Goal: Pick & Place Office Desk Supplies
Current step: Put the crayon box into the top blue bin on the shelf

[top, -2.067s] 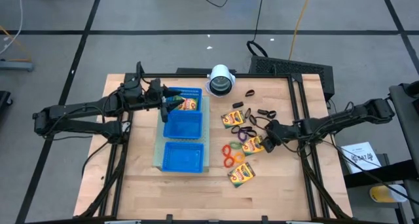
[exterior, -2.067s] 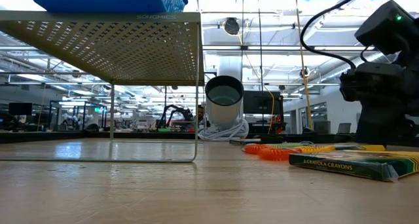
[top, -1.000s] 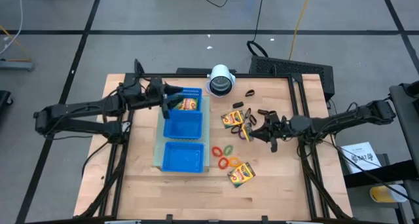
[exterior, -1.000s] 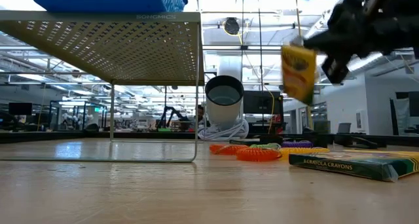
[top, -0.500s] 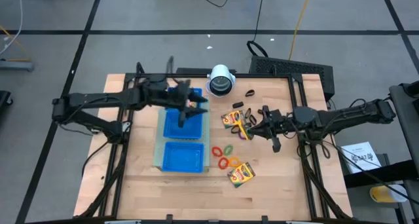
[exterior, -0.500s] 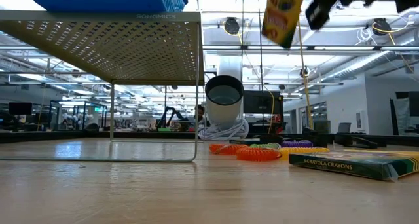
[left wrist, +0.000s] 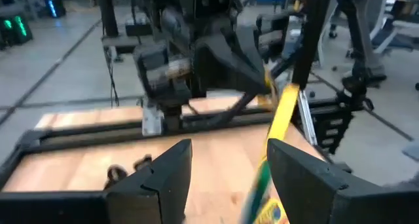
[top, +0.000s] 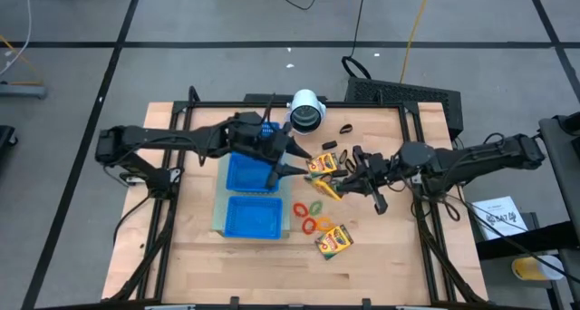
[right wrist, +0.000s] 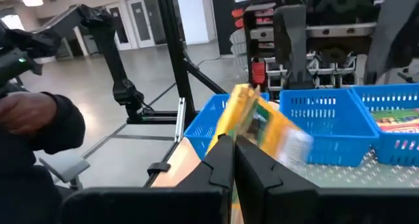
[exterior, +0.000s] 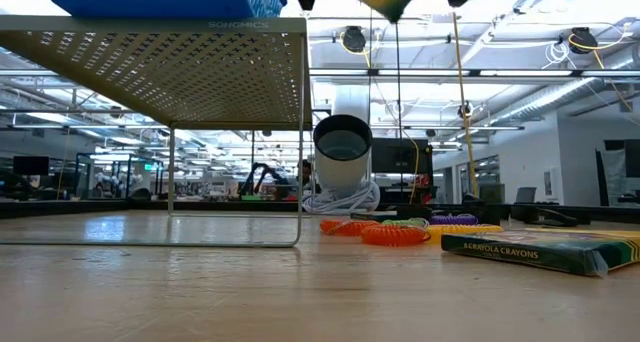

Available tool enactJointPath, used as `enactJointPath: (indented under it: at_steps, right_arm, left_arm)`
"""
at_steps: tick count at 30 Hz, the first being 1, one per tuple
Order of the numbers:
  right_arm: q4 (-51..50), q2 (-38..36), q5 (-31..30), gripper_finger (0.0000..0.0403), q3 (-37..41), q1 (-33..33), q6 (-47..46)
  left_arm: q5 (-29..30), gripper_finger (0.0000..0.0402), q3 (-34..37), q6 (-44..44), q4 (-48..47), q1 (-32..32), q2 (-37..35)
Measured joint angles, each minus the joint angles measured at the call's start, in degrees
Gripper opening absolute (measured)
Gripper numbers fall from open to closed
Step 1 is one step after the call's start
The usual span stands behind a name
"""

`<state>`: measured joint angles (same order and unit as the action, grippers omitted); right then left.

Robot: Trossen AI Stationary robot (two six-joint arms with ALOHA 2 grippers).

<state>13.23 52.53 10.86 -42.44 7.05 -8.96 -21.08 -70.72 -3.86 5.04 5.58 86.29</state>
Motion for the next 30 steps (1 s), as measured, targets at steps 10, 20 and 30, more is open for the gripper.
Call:
enactJointPath:
  at_steps: [10, 20, 30]
  right_arm:
    - [0.06, 3.69, 1.90, 0.0000, -4.08, -0.10, 2.44]
    - [0.17, 3.94, 2.92, 0.0000, -4.76, -1.58, 3.48]
    - [0.43, 3.94, 2.97, 0.0000, -4.76, -2.60, 3.67]
  left_arm:
    - [-0.10, 0.0207, 0.02, -0.19, -0.65, -1.86, 2.54]
    - [-4.44, 0.0207, 0.13, -0.85, -0.60, -3.14, 4.23]
    - [-4.42, 0.0206, 0.13, -2.32, 0.16, -3.09, 4.23]
